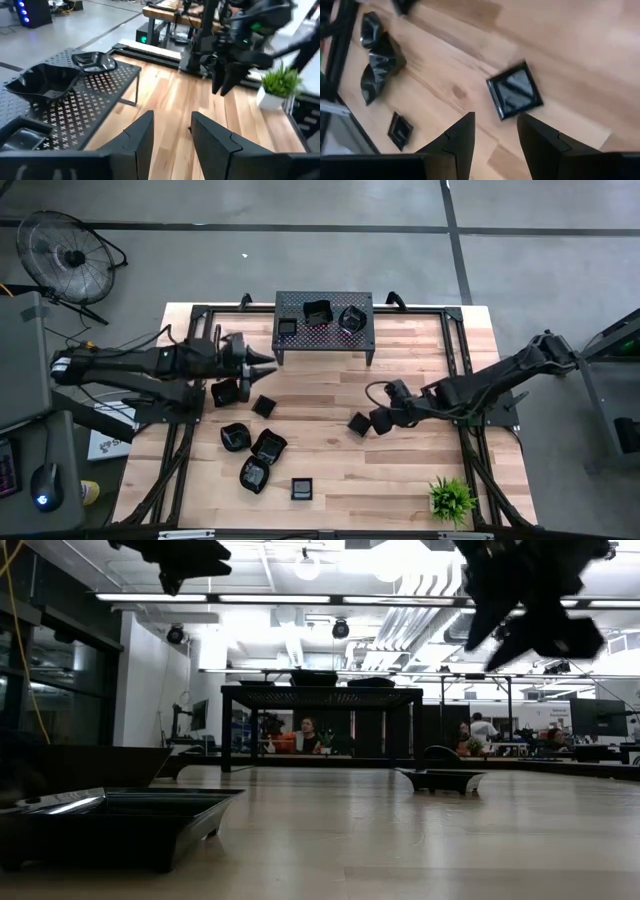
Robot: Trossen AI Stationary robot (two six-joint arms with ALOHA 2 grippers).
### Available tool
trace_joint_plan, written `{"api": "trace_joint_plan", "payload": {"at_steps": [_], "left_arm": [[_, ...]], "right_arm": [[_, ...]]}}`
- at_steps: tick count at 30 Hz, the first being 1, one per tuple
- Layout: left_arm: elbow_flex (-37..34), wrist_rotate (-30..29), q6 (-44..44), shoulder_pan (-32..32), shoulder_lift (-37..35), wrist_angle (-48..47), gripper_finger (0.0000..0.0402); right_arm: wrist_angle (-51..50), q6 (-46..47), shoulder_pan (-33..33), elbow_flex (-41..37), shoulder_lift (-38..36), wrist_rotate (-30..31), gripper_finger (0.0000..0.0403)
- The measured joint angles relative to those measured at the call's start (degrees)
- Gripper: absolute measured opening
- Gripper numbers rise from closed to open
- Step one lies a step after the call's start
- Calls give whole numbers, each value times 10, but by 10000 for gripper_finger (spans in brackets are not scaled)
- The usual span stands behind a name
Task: Pick & Place Mini shaped plates
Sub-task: Stack the square plate on top of the square plate on the shelf
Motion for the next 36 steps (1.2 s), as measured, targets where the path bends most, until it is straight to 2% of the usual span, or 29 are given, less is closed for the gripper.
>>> {"api": "trace_joint_plan", "payload": {"at_steps": [5, 9, 12, 18, 31, 36], "left_arm": [[0, -44, -1, -52, 0, -24, 129], [0, -64, -1, -82, 0, -26, 129], [0, -76, -1, -100, 0, -26, 129], [0, -88, 3, -125, 0, -29, 129], [0, -83, 2, -136, 0, -51, 129], [-1, -95, -98, -135, 0, -106, 129]], "right_arm": [[113, 99, 13, -78, 0, -14, 142], [219, 152, 27, -137, 0, 16, 142], [263, 186, 37, -165, 0, 32, 142], [264, 217, 47, -162, 20, 38, 142], [258, 257, 47, -96, 162, 15, 142], [251, 275, 47, -95, 178, -2, 142]]}}
